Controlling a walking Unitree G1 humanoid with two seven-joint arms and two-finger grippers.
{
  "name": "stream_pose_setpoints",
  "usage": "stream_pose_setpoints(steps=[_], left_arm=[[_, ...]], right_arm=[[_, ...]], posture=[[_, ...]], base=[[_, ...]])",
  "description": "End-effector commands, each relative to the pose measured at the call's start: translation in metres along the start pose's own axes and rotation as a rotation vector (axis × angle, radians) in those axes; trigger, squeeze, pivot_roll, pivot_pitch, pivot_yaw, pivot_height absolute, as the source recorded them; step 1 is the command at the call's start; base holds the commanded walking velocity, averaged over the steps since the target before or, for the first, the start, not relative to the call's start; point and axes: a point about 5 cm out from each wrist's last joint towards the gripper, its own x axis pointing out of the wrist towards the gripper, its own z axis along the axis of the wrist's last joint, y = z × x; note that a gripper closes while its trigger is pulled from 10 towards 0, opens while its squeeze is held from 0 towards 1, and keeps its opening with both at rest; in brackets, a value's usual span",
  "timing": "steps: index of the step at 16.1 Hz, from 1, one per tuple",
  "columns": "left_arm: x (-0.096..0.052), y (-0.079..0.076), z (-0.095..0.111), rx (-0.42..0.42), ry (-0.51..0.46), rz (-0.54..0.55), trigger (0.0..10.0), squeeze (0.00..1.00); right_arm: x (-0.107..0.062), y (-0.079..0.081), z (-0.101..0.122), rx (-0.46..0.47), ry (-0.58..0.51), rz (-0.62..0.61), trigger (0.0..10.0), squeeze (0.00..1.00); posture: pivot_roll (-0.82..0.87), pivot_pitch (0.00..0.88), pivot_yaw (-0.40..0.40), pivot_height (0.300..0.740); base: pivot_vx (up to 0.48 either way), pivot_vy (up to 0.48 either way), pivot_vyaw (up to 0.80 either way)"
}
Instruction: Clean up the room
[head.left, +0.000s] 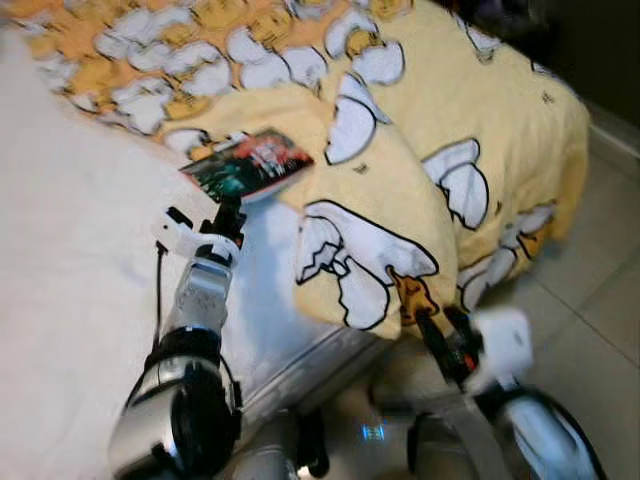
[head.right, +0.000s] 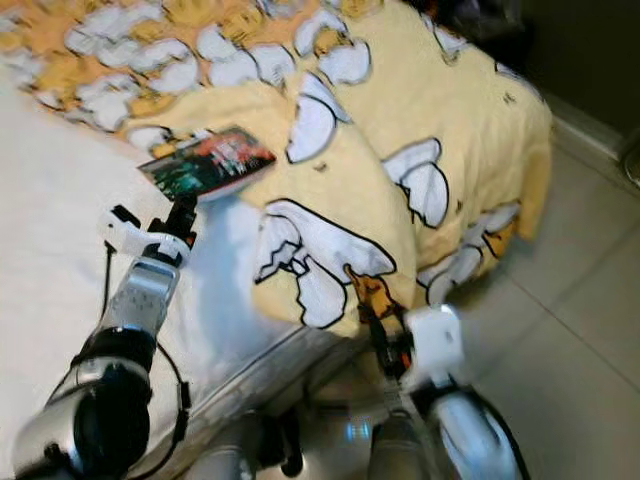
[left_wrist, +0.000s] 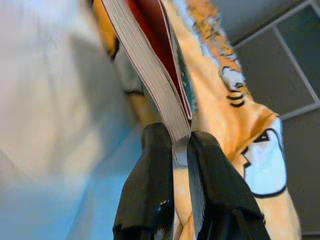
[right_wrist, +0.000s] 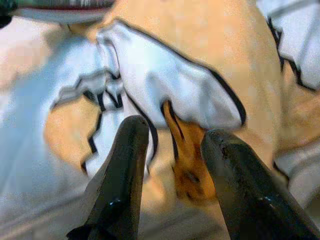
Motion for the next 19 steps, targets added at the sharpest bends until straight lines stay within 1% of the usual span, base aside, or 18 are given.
stream_pose_setpoints(steps=[1,2,3,4,5,6,7,8,9,10,11,12,13,14,15,16,17,19], left_arm=[[-0.004,0.002,0.013,0.121,-0.027,0.001,0.0,0.00],[-0.009,0.005,0.016,0.239,-0.027,0.021,0.0,0.00],[-0.012,0.011,0.024,0.267,-0.052,0.078,0.0,0.00],[-0.016,0.014,0.034,0.267,-0.089,0.110,0.0,0.00],[-0.019,0.016,0.043,0.314,-0.120,0.152,0.0,0.00],[-0.021,0.016,0.046,0.344,-0.124,0.172,0.0,0.00],[-0.021,0.016,0.047,0.413,-0.118,0.193,8.1,0.00],[-0.023,0.017,0.046,0.537,-0.097,0.213,10.0,0.00],[-0.030,0.015,0.043,0.799,-0.093,0.187,10.0,0.00],[-0.037,0.015,0.041,0.923,-0.092,0.167,10.0,0.00],[-0.050,0.024,0.038,0.956,-0.069,0.199,10.0,0.00],[-0.060,0.031,0.038,0.959,-0.061,0.227,10.0,0.00],[-0.080,0.044,0.036,0.962,-0.044,0.293,10.0,0.00],[-0.093,0.049,0.035,0.961,-0.048,0.327,10.0,0.00],[-0.099,0.047,0.034,0.956,-0.066,0.339,10.0,0.00],[-0.104,0.037,0.034,0.991,-0.112,0.337,10.0,0.00],[-0.102,0.023,0.035,1.040,-0.150,0.301,10.0,0.00],[-0.098,0.008,0.031,1.072,-0.158,0.252,10.0,0.00]], right_arm=[[0.006,-0.001,-0.007,0.046,0.015,-0.017,10.0,0.00],[0.016,-0.003,-0.006,0.056,0.005,-0.023,10.0,0.00],[0.027,-0.004,-0.004,0.059,-0.012,-0.020,10.0,0.00],[0.038,-0.005,-0.001,0.068,-0.033,-0.019,10.0,0.00],[0.050,-0.007,0.003,0.075,-0.054,-0.021,10.0,0.00],[0.055,-0.008,0.005,0.078,-0.064,-0.021,10.0,0.00],[0.065,-0.008,0.008,0.085,-0.075,-0.021,10.0,0.00],[0.073,-0.010,0.009,0.092,-0.078,-0.030,10.0,0.00],[0.078,-0.011,0.010,0.112,-0.075,-0.030,10.0,0.00],[0.080,-0.012,0.010,0.119,-0.069,-0.024,10.0,0.00],[0.081,-0.015,0.010,0.141,-0.063,-0.025,10.0,0.00],[0.082,-0.017,0.009,0.144,-0.052,-0.025,10.0,0.00],[0.085,-0.022,0.007,0.128,-0.035,-0.024,10.0,0.00],[0.088,-0.025,0.005,0.114,-0.031,-0.020,10.0,0.00],[0.090,-0.028,0.005,0.108,-0.030,-0.020,10.0,0.00],[0.093,-0.033,0.007,0.085,-0.029,-0.017,10.0,0.00],[0.096,-0.035,0.008,0.078,-0.026,-0.013,10.0,0.00],[0.100,-0.037,0.011,0.078,-0.028,-0.002,10.0,0.00]], posture=[[-0.24,0.053,0.203,0.740],[-0.23,0.033,0.203,0.740],[-0.21,0.000,0.203,0.740],[-0.20,0.000,0.203,0.740],[-0.18,0.000,0.205,0.740],[-0.18,0.000,0.206,0.740],[-0.16,0.000,0.203,0.740],[-0.15,0.000,0.199,0.740],[-0.15,0.000,0.194,0.740],[-0.14,0.000,0.182,0.740],[-0.14,0.000,0.182,0.740],[-0.11,0.000,0.160,0.740],[-0.11,0.000,0.160,0.740],[-0.08,0.000,0.134,0.740],[-0.07,0.000,0.119,0.740],[-0.06,0.000,0.110,0.740],[-0.06,0.000,0.098,0.740],[-0.06,0.000,0.097,0.740]], base=[[0.000,0.000,0.00],[0.000,0.000,0.00],[0.000,0.000,0.00],[0.000,0.000,0.00],[0.000,0.000,0.00],[0.000,0.000,0.00],[0.000,0.000,0.00],[0.000,0.000,0.00],[0.000,0.000,0.00],[0.000,0.000,0.00],[0.000,0.000,0.69],[0.000,0.000,0.66],[0.000,0.000,0.57],[0.000,0.000,0.56],[0.000,0.000,0.49],[0.000,0.000,0.48],[0.000,0.000,0.46],[0.000,0.000,0.43]])
